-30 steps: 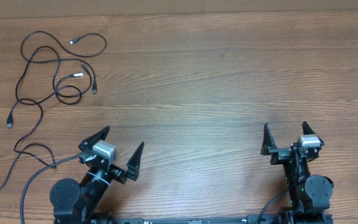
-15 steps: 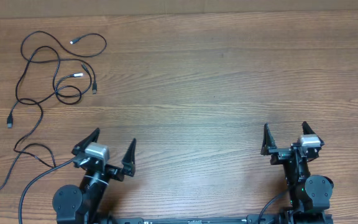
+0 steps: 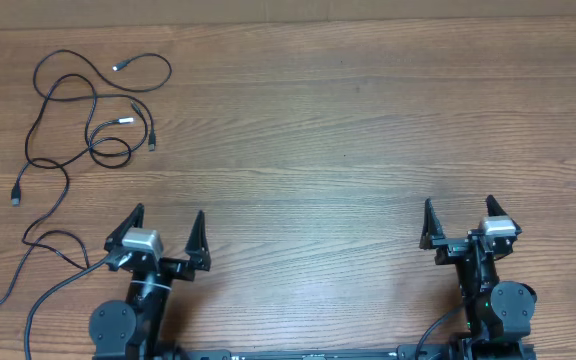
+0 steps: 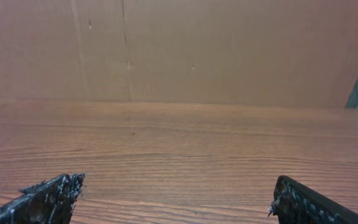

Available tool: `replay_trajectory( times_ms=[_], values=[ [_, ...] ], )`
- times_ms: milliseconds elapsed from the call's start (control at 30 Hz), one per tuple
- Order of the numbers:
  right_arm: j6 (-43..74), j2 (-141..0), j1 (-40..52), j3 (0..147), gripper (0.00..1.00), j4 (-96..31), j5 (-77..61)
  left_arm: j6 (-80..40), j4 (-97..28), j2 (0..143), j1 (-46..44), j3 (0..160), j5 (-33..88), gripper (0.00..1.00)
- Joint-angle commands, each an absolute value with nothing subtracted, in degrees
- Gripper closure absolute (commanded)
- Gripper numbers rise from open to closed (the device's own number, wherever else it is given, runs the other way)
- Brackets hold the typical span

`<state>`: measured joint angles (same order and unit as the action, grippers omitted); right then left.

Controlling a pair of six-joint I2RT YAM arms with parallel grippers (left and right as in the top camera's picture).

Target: Untangle cables

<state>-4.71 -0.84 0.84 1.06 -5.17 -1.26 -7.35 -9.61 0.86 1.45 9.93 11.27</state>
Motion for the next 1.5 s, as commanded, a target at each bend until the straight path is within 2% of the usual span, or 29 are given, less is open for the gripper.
replay_trajectory(
  times_ms=[0, 333, 633, 833, 1133, 1467],
  values=[
    [-4.3, -0.2, 1.1, 0.5, 0.0, -4.8, -1.1, -8.0, -6.2, 0.2, 0.8, 6.5, 8.7, 0.0],
    [-4.3, -0.2, 1.1, 0.5, 0.0, -4.8, -1.1, -8.4, 3.5, 0.2, -1.9, 0.3, -2.6, 0.0],
    [-4.3, -0.2, 1.1, 0.5, 0.0, -4.8, -1.1, -8.6, -0.7, 0.2, -4.6, 0.3, -12.5, 0.0],
    [-4.3, -0.2, 1.1, 0.5, 0.0, -4.8, -1.1, -7.0, -3.2, 0.2, -4.5, 0.3, -12.6, 0.0],
    [-4.3, -0.2, 1.1, 0.5, 0.0, -4.8, -1.1, 1.4, -3.7, 0.2, -4.5, 0.3, -10.9, 0.0],
    [-4.3, -0.2, 1.1, 0.5, 0.0, -4.8, -1.1, 0.5, -3.8, 0.2, -4.5, 0.3, -10.9, 0.0]
  ],
)
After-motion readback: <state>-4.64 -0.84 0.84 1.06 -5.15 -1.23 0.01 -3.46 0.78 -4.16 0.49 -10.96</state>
